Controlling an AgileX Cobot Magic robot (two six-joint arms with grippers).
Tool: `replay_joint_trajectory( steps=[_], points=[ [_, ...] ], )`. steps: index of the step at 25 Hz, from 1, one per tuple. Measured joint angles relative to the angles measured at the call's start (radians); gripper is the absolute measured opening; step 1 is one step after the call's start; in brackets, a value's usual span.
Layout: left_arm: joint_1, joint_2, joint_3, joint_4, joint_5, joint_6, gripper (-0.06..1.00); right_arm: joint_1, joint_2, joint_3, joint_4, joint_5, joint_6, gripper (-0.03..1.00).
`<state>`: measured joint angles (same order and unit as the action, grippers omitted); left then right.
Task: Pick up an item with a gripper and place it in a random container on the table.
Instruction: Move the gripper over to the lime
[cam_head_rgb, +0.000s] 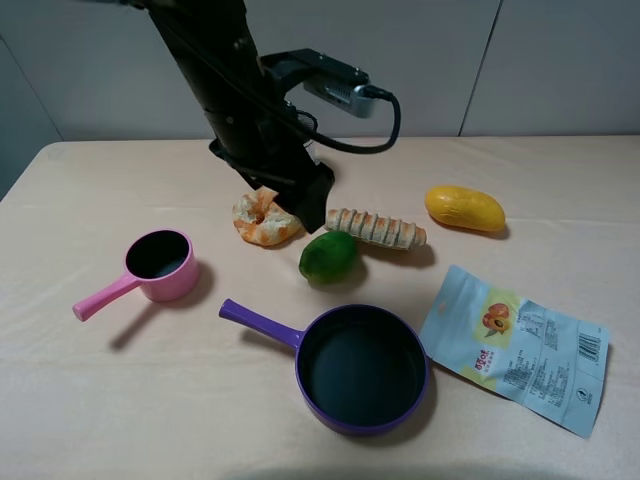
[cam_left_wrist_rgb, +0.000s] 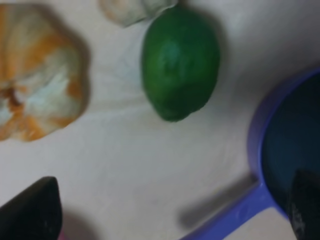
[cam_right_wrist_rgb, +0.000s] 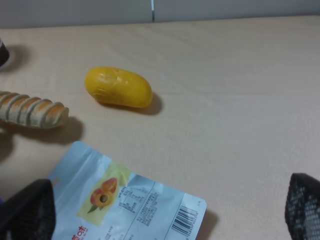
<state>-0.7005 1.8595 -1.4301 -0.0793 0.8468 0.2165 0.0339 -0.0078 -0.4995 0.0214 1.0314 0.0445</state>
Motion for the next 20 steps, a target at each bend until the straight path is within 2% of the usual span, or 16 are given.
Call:
replay_joint_trajectory(
  steps=[7, 20],
  points=[
    [-0.026, 0.088, -0.01, 0.0, -0.045, -0.022, 0.91, 0.0, 0.0, 0.0, 0.0, 0.0, 0.0, 0.69],
    [-0.027, 0.204, -0.02, -0.004, -0.166, -0.026, 0.91, 0.0, 0.0, 0.0, 0.0, 0.0, 0.0, 0.69]
  ],
)
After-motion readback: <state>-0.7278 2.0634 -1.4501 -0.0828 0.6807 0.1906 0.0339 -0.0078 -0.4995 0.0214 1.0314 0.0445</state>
